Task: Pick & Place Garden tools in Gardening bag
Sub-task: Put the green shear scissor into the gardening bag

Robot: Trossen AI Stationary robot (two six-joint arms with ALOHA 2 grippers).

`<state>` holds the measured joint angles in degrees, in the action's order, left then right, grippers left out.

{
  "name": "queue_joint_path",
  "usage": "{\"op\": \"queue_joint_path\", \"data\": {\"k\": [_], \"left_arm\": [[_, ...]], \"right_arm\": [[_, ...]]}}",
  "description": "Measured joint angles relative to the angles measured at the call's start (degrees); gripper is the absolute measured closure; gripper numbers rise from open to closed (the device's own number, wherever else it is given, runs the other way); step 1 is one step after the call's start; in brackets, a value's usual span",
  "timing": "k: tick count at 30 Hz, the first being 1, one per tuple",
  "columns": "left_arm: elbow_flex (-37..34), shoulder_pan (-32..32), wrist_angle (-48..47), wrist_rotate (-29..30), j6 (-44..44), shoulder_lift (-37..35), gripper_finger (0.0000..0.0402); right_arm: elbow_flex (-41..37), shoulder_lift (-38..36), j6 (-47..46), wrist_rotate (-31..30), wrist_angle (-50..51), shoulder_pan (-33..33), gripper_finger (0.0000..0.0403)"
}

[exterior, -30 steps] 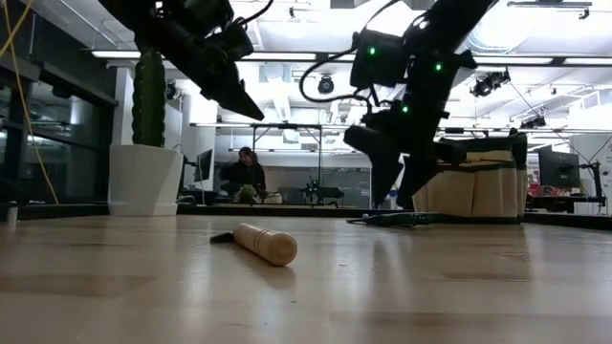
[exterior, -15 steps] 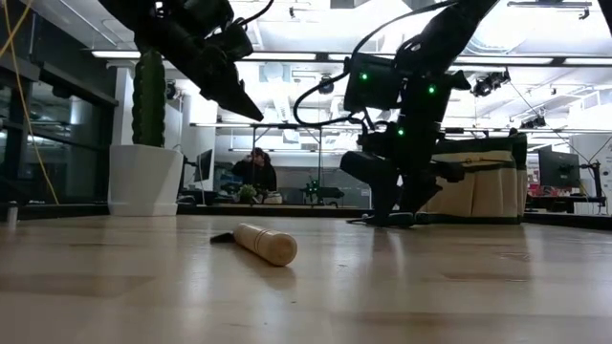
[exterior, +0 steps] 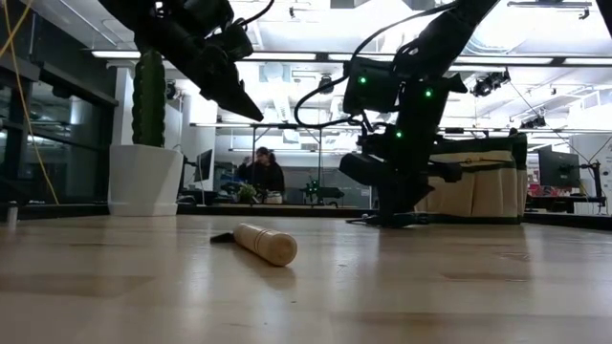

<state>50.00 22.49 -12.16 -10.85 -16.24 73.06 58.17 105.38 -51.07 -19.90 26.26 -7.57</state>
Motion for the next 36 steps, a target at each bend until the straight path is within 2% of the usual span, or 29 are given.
{"op": "queue_joint_path", "data": {"k": [3, 11, 23, 30, 36], "left_arm": [[0.0, 0.0, 0.0, 0.0, 0.0, 0.0, 0.0272], [0.0, 0.0, 0.0, 0.0, 0.0, 0.0, 0.0272], [0.0, 0.0, 0.0, -0.5, 0.0, 0.0, 0.0272], [0.0, 0.0, 2.8, -5.1, 0.0, 0.0, 0.0272], [0.0, 0.0, 5.8, -8.5, 0.0, 0.0, 0.0272]], "right_arm": [[0.0, 0.0, 0.4, -0.7, 0.0, 0.0, 0.0368], [-0.2, -1.8, 1.9, -0.7, -0.8, 0.8, 0.0369], [-0.1, -13.8, 12.3, 0.6, -9.6, 3.5, 0.0369], [-0.1, -20.3, 19.3, 2.3, -14.7, 4.0, 0.0369], [-0.1, -22.7, 23.6, 2.3, -20.4, 4.0, 0.0369]]}}
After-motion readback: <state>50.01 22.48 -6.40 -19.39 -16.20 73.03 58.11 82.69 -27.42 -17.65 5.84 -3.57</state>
